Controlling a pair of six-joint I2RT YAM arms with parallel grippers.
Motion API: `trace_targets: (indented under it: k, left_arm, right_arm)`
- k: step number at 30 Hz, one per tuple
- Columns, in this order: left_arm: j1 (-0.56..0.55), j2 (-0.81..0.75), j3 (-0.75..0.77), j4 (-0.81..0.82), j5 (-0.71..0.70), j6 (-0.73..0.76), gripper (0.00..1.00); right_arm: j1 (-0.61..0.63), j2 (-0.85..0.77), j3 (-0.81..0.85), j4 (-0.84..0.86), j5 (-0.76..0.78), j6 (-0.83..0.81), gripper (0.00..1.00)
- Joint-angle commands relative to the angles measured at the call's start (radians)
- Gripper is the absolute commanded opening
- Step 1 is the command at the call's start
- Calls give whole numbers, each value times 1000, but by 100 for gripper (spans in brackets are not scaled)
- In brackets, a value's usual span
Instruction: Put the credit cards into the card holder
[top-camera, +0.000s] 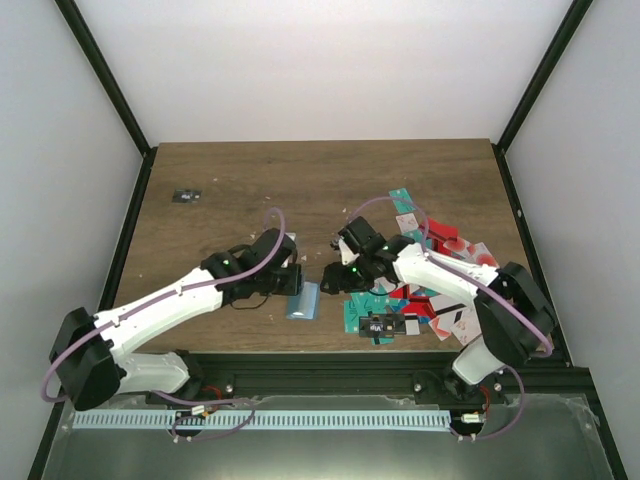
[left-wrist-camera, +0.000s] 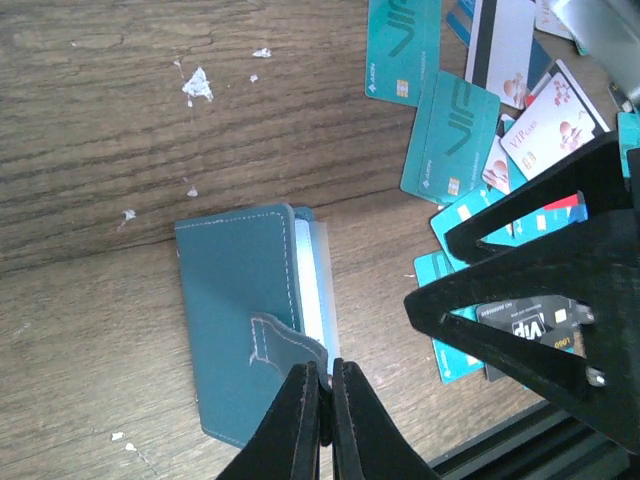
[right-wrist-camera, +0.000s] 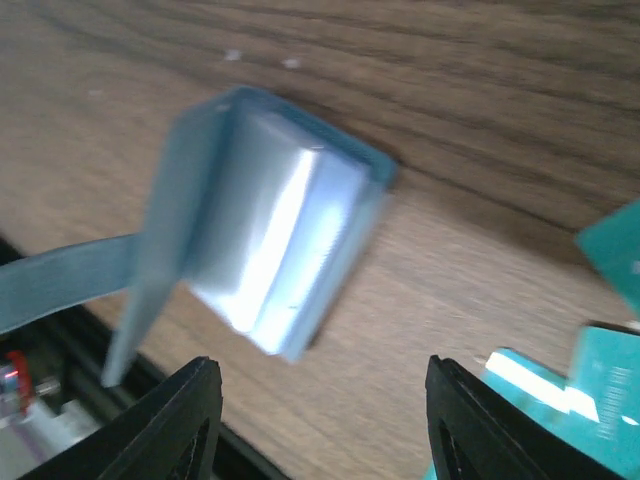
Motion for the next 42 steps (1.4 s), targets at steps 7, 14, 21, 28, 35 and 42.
trace_targets:
  k: [7,14,21,28,35,42]
  left_arm:
    - [176,-189,-192,86,160,60,4]
    - [246,-217,-243,25,131,60,4]
    - [255,-189,-244,-30,35,-18,4]
    - [257,-181,-265,-91,-19,-117,4]
    - [258,-126,-300,-98,-11,-162,4]
    - [258,-14,-320,-60,50,-166,4]
  right_arm:
    - [3,10,-79,343,-346,157,56]
    - [3,114,-109,496,-440,260,53]
    - [3,191,-99,528,-441,265,52]
    - [3,262,-77,540,-441,263,51]
    - [3,305,-47,551,-466,258,51]
    - [5,323,-15,565,-534,246,49]
